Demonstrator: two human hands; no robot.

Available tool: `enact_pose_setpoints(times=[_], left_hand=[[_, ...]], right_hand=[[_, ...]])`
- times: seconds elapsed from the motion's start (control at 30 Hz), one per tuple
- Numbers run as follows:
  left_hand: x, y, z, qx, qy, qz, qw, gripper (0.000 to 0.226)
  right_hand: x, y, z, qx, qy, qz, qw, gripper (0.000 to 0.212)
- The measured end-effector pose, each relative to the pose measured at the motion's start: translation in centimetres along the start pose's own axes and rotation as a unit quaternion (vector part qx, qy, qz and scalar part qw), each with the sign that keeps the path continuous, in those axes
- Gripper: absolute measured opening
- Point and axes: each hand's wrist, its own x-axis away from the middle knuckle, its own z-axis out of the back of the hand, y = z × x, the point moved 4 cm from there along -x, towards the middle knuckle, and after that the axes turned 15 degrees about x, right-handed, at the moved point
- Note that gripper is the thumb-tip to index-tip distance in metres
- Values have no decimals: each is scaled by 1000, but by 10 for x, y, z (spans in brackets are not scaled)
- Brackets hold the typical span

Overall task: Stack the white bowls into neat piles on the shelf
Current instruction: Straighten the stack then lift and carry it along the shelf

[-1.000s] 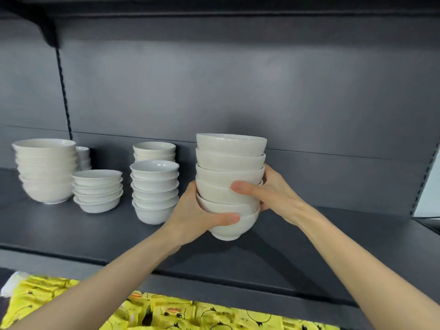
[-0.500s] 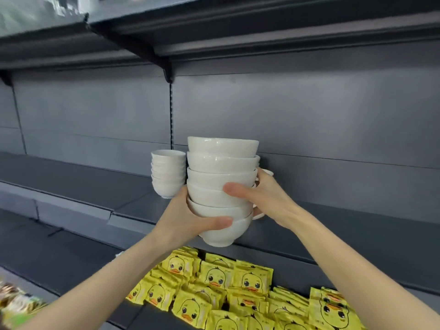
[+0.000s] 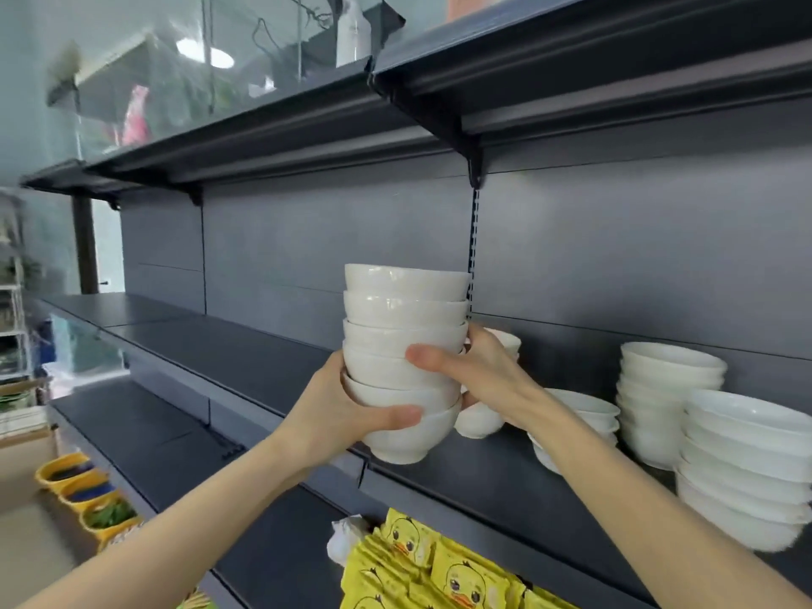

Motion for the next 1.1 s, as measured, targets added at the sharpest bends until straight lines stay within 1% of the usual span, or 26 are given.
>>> enact_pose_setpoints(times=[0.03, 0.07, 0.13, 0.17, 0.3, 0.33, 0.4, 0.5, 0.57, 0.63, 0.73, 0.77, 0.93, 1.0, 1.1], left_hand=[[-9, -3, 16, -3, 8, -2, 1000, 59], [-18, -6, 33, -5, 17, -4, 1000, 58], [-33, -12, 68, -12, 30, -5, 999, 57], [-40, -14, 84, -16, 33, -5, 999, 56], [-65, -30, 157, -23, 53, -9, 998, 53], [-72, -34, 177, -24, 56, -10, 998, 52], [-87, -45, 219, -26, 58, -11, 998, 53], [-110, -62, 285, -26, 56, -10, 998, 54], [-129, -69, 327, -27, 43, -9, 999, 53], [-149, -77, 366, -24, 24, -2, 999, 52], [-185, -91, 418, -13, 2, 5, 1000, 54], [-196, -96, 432, -9, -6, 7, 1000, 54], [-257, -134, 489, 7, -36, 23, 999, 61], [-284, -151, 507, 14, -49, 22, 998, 62], [-323, -176, 531, 20, -83, 12, 996, 52]], right_hand=[[-16, -3, -13, -6, -10, 3, 1000, 46], [-34, -4, -26, -7, -21, 8, 1000, 48], [-68, -5, -55, -7, -36, 9, 999, 58], [-83, -7, -69, -10, -41, 8, 999, 58], [-145, -13, -134, -12, -68, 18, 997, 46], [-160, -15, -152, -14, -72, 21, 997, 47], [-191, -16, -187, -15, -73, 24, 997, 54], [-234, -21, -243, -21, -67, 18, 997, 74], [-264, -24, -277, -21, -60, 10, 998, 79], [-293, -27, -306, -23, -49, -2, 999, 74], [-335, -30, -341, -27, -29, -10, 999, 55], [-347, -31, -349, -24, -23, -13, 999, 52], [-409, -20, -385, 3, 3, -39, 999, 65], [-435, -9, -397, 12, 12, -48, 999, 63], [-477, 9, -417, 16, 23, -51, 998, 33]])
